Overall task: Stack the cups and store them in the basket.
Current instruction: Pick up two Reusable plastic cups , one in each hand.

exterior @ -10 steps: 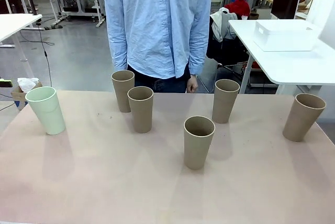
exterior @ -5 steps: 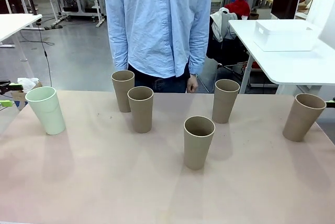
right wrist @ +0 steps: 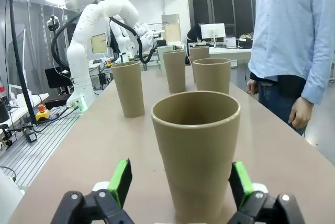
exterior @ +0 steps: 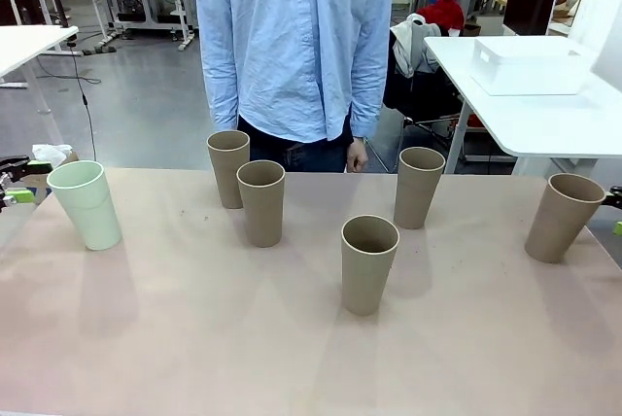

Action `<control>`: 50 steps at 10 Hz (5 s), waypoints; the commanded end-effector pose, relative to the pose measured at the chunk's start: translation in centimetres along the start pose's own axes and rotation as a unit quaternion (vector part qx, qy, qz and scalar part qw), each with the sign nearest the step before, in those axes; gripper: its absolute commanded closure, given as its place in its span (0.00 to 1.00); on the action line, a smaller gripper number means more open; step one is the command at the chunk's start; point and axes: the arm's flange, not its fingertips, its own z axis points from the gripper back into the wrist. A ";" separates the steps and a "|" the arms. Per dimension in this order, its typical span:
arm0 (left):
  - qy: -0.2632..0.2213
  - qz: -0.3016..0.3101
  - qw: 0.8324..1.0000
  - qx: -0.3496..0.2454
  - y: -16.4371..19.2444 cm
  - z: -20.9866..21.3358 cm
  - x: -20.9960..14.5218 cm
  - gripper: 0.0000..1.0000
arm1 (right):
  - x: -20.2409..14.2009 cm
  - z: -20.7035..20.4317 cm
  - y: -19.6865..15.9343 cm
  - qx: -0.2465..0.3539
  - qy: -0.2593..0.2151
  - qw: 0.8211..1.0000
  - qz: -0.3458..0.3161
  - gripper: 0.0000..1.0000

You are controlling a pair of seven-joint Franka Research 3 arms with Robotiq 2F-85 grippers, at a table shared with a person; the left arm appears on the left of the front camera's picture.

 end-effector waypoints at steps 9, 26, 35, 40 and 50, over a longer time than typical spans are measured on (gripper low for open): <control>0.057 0.020 0.997 -0.048 0.8 -2.7 -4.1 0.00 | -1.4 -3.4 0.1 -0.009 0.008 0.999 0.035 0.00; 0.030 0.040 0.994 -0.096 0.1 -8.9 -5.1 0.00 | -4.3 -6.8 -3.2 -0.039 -0.004 0.999 0.016 0.00; -0.017 0.033 0.994 -0.107 -0.6 -11.5 -4.7 0.00 | -4.0 -8.2 -2.8 -0.045 -0.018 0.999 0.000 0.00; -0.030 0.033 0.992 -0.120 -1.0 -11.4 -4.5 0.00 | -3.5 -8.6 -1.8 -0.021 -0.007 1.000 -0.015 0.00; 0.002 0.031 0.992 -0.119 -1.4 -11.7 -5.2 0.37 | -3.7 -8.6 -1.7 -0.017 0.017 1.000 -0.011 0.40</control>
